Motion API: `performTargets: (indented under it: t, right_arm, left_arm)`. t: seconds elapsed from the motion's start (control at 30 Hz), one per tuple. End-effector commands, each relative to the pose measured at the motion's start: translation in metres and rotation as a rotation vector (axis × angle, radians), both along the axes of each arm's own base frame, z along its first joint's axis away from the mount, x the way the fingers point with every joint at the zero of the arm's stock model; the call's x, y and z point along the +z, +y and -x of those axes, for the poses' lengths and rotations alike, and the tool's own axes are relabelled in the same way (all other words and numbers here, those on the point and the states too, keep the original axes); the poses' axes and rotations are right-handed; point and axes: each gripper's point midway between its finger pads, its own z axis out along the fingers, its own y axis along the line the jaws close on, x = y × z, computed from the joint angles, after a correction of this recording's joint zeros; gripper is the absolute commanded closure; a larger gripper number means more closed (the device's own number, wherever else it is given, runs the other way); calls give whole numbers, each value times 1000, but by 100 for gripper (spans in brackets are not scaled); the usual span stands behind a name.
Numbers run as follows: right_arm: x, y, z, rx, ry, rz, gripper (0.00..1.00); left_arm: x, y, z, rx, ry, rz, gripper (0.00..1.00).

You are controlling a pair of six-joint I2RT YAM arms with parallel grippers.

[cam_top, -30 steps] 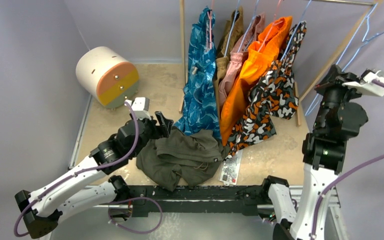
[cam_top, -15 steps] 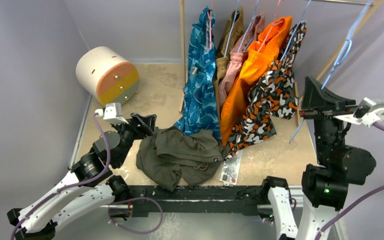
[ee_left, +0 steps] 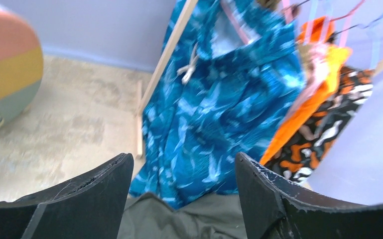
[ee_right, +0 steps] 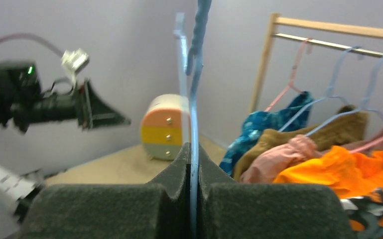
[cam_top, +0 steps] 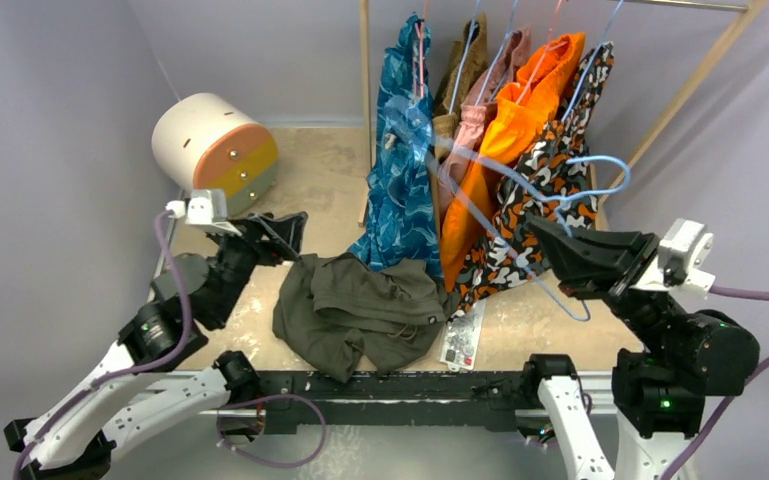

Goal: Place the shorts on the hanger
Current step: Pick up the hanger from the clothesline.

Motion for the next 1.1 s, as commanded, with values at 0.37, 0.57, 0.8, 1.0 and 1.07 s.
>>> performTargets:
  t: [0.37,0.57,0.8,1.0,1.07]
  right_arm:
    - [-75,41,-11,350,106,116,100]
    - [-83,49,-36,369,108,185,100]
    - [-100,69,-37,437,163,255,100]
    - [-102,79,-23,533,193,281,100]
    - [-102,79,-20,540,202,283,100]
  left_arm:
    - [178,70,98,-175,-472,95,24]
    - [184,55,95,-218,-470,83,23]
    - [167,-29,83,-490,-449,-64,21]
    - [158,-87,89,-750,-485,-190,21]
    - [154,-102,92,-820,-512,-210,19]
